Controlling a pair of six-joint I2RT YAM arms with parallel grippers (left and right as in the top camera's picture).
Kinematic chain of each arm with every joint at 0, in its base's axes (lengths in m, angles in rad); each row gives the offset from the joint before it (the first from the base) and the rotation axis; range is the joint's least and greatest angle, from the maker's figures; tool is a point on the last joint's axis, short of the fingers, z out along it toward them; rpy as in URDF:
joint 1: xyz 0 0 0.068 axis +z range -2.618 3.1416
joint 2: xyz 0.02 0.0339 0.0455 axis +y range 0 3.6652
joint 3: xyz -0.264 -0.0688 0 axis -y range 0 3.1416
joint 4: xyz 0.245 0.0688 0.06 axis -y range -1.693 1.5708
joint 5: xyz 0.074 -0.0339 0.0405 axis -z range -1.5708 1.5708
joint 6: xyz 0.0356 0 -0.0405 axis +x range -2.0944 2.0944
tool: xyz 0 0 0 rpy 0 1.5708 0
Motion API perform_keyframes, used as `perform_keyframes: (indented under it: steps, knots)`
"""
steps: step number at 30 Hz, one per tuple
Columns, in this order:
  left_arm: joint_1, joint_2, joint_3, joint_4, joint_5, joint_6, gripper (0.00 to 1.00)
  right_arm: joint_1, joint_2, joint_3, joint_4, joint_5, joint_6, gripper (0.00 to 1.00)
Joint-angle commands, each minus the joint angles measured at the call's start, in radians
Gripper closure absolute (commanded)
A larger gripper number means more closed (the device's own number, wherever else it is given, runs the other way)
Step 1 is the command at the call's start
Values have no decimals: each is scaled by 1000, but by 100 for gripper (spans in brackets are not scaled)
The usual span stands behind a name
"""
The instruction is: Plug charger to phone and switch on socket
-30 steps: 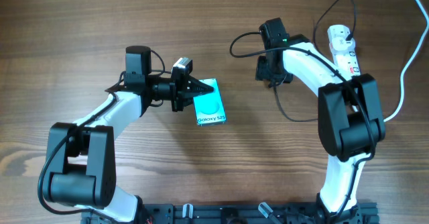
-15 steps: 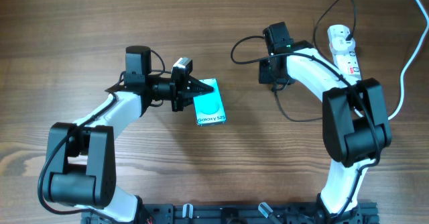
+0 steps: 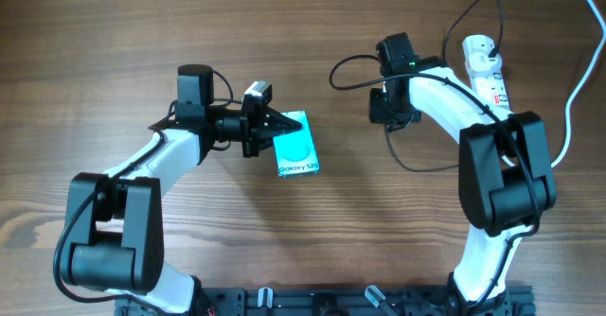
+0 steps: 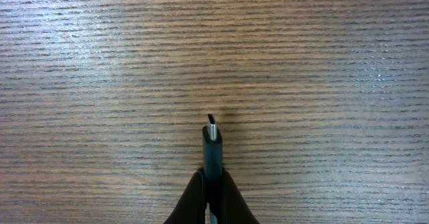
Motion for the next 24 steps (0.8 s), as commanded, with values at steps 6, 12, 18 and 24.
perform_keyframes:
  steps: [6, 12, 18, 24]
  knots:
    - [-3, -2, 16, 3, 41, -10, 96, 14, 176, -128, 15, 114, 176, 96]
    - [-3, -2, 16, 3, 41, -9, 96, 14, 137, -74, -58, 94, 158, 96]
    - [-3, -2, 16, 3, 41, -9, 96, 14, -76, -61, -129, -128, -33, 96]
    - [-3, -2, 16, 74, 41, -2, 96, 14, -360, -62, -279, -378, -232, 96]
